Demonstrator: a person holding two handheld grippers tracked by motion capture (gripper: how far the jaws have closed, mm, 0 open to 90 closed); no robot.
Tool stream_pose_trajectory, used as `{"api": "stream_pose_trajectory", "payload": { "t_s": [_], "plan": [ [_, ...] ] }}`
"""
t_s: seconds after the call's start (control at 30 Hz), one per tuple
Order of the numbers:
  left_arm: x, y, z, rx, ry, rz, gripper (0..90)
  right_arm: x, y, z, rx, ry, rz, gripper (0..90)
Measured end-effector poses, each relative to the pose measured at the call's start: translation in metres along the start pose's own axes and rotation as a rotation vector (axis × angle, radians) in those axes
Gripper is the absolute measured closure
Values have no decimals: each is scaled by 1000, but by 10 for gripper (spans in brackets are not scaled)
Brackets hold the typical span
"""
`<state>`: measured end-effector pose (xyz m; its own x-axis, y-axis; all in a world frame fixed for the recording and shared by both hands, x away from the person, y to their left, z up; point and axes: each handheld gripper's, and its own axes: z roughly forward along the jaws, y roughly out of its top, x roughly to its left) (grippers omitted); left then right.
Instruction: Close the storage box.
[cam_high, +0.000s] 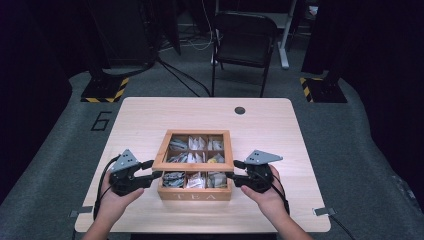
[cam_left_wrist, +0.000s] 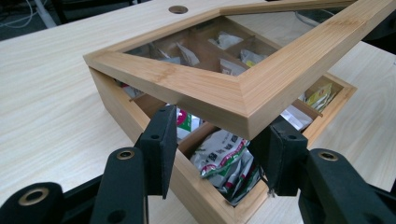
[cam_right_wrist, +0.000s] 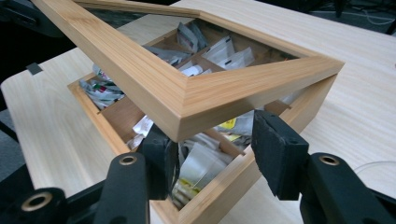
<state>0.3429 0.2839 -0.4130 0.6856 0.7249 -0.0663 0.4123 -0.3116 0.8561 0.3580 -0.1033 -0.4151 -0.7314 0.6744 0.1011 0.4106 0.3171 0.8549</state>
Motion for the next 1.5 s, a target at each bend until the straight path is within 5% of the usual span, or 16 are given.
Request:
{"api": "stream_pose_trajectory", "payload": {
  "t_s": [0.47,1.5],
  "plan": [
    [-4,-18,4,23,-24,-8,517,8,-15,6,32,31,19,512],
    [-14,-47,13,88,-48,-19,503,13,-40,12,135,46,-19,484]
  ]
}}
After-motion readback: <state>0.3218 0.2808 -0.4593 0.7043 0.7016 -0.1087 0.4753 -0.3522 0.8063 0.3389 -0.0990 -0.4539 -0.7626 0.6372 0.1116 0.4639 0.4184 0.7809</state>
